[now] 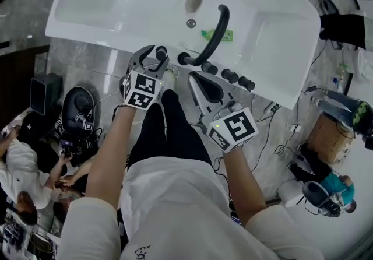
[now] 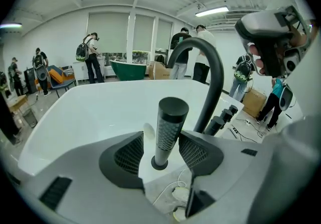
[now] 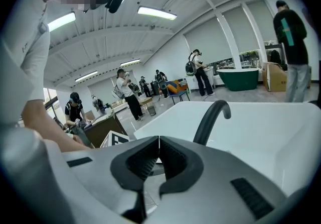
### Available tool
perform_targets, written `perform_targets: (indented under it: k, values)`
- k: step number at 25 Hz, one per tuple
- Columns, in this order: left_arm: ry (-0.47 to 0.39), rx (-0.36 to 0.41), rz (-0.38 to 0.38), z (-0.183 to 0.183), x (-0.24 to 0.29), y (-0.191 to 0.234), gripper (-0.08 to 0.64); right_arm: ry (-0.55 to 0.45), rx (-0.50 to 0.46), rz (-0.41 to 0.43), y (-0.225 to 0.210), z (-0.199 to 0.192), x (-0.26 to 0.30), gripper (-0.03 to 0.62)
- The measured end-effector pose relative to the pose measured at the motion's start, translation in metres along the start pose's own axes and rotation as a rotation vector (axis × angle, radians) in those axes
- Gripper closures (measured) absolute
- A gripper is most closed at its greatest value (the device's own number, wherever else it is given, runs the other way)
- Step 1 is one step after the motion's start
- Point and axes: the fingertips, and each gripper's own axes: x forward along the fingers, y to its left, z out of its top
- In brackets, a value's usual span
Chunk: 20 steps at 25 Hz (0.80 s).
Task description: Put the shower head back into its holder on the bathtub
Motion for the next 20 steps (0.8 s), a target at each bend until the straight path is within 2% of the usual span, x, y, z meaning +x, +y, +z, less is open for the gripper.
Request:
perform_targets:
  k: [3,7,12,20]
  values:
    - [-0.004,0.003,-0.004,0.005,-0.019,-0.006,0.347,-0.030,0.039,-0.020,0.001,0.009,-0.008,0.575]
    - [-0.027,-0.001,0.005,0.013,-0.051,-0.010,0.347,-0.044,0.011,-0.028,0.014,0.022,-0.016,0.575]
    - [-0.101,-0.027,0.029,0.031,-0.099,-0.013,0.352,-0.062,-0.020,-0.038,0.031,0.031,-0.030,0.575]
    - [-0.196,-0.024,0.075,0.069,-0.159,-0.007,0.467,-0.108,-0.062,-0.058,0.045,0.055,-0.051,0.575]
